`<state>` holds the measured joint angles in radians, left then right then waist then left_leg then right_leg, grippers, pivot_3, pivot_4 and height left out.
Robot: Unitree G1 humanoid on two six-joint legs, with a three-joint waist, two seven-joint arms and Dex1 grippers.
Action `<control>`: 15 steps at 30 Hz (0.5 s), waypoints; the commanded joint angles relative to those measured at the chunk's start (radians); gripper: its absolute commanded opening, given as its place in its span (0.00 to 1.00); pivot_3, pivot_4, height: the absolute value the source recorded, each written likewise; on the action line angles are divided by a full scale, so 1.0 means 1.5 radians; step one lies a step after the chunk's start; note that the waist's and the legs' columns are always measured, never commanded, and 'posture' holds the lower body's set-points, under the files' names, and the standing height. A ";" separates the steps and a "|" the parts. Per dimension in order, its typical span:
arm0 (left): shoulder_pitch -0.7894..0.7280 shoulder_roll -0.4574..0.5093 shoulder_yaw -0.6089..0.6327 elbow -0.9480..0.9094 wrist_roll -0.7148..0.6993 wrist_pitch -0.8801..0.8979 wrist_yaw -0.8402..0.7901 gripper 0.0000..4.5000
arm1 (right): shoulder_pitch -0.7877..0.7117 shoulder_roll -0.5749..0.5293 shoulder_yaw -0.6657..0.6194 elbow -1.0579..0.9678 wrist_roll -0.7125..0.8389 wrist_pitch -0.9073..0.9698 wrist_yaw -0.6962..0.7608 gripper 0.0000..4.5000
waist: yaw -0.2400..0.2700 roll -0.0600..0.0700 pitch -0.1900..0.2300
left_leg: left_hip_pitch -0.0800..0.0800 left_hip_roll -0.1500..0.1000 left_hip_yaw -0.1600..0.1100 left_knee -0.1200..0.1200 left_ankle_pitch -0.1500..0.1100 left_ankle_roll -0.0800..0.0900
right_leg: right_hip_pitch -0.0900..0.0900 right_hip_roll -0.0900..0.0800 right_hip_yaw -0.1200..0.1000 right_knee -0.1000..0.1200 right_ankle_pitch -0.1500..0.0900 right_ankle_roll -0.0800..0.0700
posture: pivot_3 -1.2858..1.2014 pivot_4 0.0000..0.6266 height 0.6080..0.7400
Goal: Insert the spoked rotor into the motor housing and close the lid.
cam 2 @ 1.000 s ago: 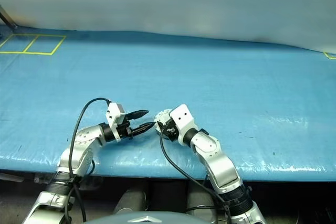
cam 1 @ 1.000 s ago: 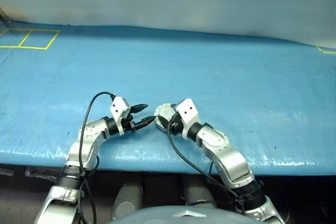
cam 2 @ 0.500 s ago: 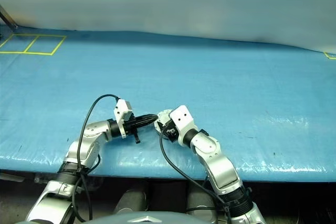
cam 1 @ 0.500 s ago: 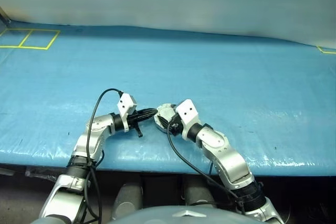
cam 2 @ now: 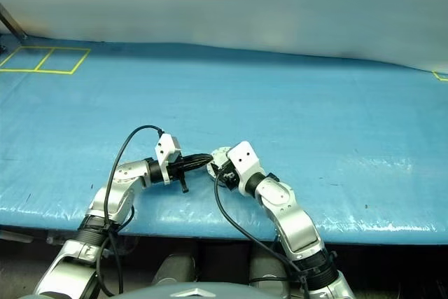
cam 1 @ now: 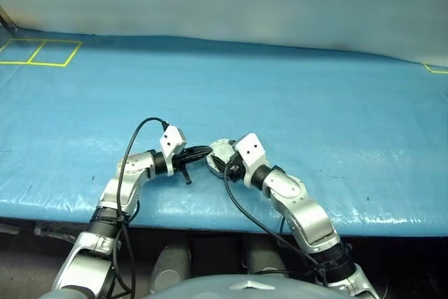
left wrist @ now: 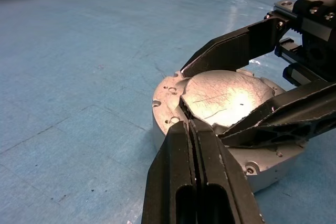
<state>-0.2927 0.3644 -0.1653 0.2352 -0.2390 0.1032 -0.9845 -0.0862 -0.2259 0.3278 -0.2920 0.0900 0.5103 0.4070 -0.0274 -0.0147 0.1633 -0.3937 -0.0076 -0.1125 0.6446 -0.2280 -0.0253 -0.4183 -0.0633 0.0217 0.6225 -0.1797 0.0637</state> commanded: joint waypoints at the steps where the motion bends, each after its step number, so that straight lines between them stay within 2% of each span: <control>1: 0.010 0.003 0.002 0.002 0.008 0.001 0.010 0.00 | 0.026 -0.026 0.008 -0.040 0.024 0.025 0.042 0.84 | 0.001 0.000 0.000 | 0.000 0.000 0.000 0.000 0.000 0.000 | 0.000 0.000 0.000 0.000 0.000 0.000 | 0.52 0.24 1.00; 3: 0.012 0.002 0.006 -0.004 0.003 0.003 0.012 0.00 | 0.032 -0.026 -0.002 -0.057 0.025 0.022 0.033 0.97 | 0.001 0.000 0.000 | 0.000 0.000 0.000 -0.001 -0.001 -0.001 | 0.000 0.000 0.000 -0.001 -0.001 0.000 | 0.52 0.24 1.00; 4: 0.013 0.002 0.006 -0.003 0.003 0.002 0.012 0.00 | 0.036 -0.022 -0.014 -0.073 0.036 0.021 0.032 0.99 | 0.001 0.000 0.000 | 0.000 0.000 0.000 -0.002 -0.001 -0.001 | 0.000 0.000 0.000 -0.001 -0.001 0.000 | 0.52 0.24 1.00; 11: 0.020 0.002 0.002 -0.009 0.005 0.000 0.014 0.00 | 0.044 0.021 -0.101 -0.158 0.155 0.062 0.026 0.99 | 0.000 0.000 0.001 | -0.001 0.000 0.000 -0.002 -0.001 -0.001 | -0.001 0.000 0.000 -0.001 -0.001 0.000 | 0.52 0.24 1.00; 15: 0.021 0.000 -0.002 -0.012 0.004 0.000 0.010 0.00 | 0.050 0.069 -0.189 -0.165 0.239 0.132 -0.026 0.99 | 0.001 0.001 0.001 | -0.001 0.000 0.000 -0.002 -0.001 -0.001 | -0.001 0.000 0.000 -0.001 -0.001 0.000 | 0.52 0.24 1.00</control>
<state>-0.2723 0.3629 -0.1499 0.2321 -0.2451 0.0991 -0.9612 -0.0141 -0.1351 0.1019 -0.4984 0.3886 0.6721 0.3985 -0.0252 -0.0139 0.1652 -0.3950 -0.0073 -0.1129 0.6415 -0.2295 -0.0275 -0.4204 -0.0630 0.0212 0.6216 -0.1816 0.0636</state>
